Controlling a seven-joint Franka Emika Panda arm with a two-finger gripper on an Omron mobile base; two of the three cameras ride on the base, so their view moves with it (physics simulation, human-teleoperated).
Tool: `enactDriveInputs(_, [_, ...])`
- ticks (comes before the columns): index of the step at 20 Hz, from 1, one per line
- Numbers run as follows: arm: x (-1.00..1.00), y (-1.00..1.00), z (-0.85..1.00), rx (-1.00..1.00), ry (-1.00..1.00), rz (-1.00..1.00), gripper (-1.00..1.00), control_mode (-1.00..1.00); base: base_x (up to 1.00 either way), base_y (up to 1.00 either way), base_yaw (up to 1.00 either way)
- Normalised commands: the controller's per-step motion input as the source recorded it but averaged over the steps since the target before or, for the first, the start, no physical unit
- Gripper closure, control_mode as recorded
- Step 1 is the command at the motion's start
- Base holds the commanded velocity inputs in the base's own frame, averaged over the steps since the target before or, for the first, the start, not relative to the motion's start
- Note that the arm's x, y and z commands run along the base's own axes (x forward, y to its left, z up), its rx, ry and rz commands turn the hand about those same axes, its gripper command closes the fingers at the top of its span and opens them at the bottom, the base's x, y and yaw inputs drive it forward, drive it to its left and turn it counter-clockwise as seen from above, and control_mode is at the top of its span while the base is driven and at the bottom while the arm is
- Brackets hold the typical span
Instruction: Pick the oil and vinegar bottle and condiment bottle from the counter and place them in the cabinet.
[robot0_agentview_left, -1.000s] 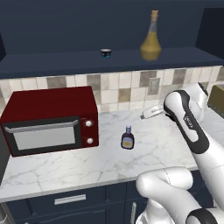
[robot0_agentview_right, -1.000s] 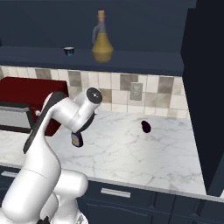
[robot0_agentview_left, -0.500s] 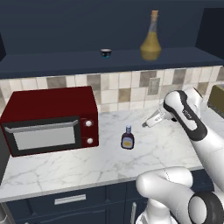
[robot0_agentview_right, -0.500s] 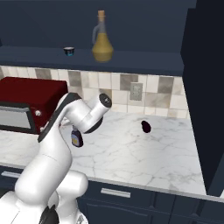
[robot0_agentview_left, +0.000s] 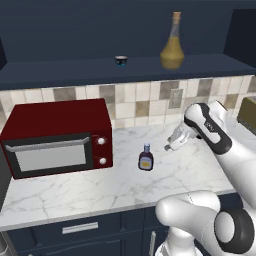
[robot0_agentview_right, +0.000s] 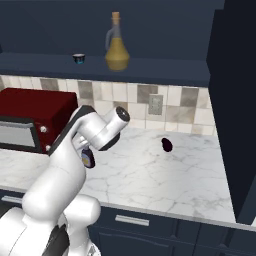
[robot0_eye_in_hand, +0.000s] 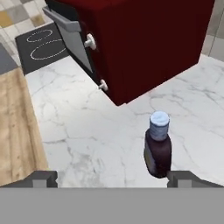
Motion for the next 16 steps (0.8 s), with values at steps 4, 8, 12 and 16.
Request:
enactDriveInputs(4, [-0.01,-0.02,-0.17,-0.09,-0.12,0.05,-1.0,-1.0,0.0,0.0,0.0])
enactDriveInputs(8, [0.0,-0.05,-0.33,-0.05,-0.11,0.08,-1.0,-1.0,0.0,0.0,0.0])
enactDriveInputs(12, [0.0,-0.09,-0.45,0.0,-0.07,0.11,-1.0,-1.0,0.0,0.0,0.0])
enactDriveInputs(16, [0.0,-0.16,-0.23,0.0,-0.08,0.16,-1.0,-1.0,0.0,0.0,0.0])
